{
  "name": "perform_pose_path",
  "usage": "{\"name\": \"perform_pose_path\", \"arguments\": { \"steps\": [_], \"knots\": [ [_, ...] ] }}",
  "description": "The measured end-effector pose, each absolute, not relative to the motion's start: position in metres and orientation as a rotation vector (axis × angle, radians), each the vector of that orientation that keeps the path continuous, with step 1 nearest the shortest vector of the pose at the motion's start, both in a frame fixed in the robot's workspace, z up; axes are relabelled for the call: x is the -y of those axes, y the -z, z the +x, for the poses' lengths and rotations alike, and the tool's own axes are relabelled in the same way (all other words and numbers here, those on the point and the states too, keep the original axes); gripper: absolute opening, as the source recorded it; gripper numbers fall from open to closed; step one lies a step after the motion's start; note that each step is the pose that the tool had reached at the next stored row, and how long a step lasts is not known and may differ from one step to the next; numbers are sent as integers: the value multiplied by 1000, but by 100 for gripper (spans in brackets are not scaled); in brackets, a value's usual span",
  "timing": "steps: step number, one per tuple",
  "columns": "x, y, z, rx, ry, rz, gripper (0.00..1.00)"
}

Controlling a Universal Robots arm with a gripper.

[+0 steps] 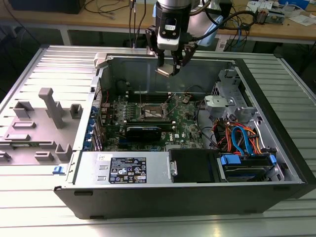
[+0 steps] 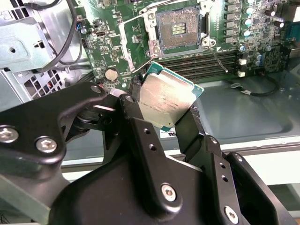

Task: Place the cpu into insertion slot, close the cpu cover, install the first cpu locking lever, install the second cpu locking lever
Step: 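Place the cpu into insertion slot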

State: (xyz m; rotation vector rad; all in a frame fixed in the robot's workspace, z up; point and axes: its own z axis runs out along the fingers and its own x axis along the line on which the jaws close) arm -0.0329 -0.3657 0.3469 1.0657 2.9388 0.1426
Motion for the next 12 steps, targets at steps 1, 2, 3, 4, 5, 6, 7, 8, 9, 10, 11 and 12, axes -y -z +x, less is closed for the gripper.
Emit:
{"name": "perform_pose_path", "arguments": {
  "steps": [1, 2, 3, 4, 5, 6, 7, 8, 9, 10, 11, 12],
  "knots": [
    [366, -347, -33, -2938, -142, 1068, 54],
    [366, -347, -33, -2937, -142, 1070, 54],
    [366, -347, -33, -2937, -142, 1071, 54],
    [366, -347, -33, -2936, -142, 1073, 54],
    [366, -347, -33, -2936, -142, 1074, 54],
    [366, -347, -33, -2935, -142, 1076, 54],
    [366, -347, -33, -2934, -142, 1077, 54],
    [366, -347, -33, -2933, -142, 1079, 54],
    [366, -347, -33, -2933, -142, 1080, 54],
    [366, -347, -33, -2933, -142, 1081, 54],
    [366, -347, -33, -2933, -142, 1081, 54],
    [366, -347, -33, -2933, -142, 1081, 54]
  ]
}}
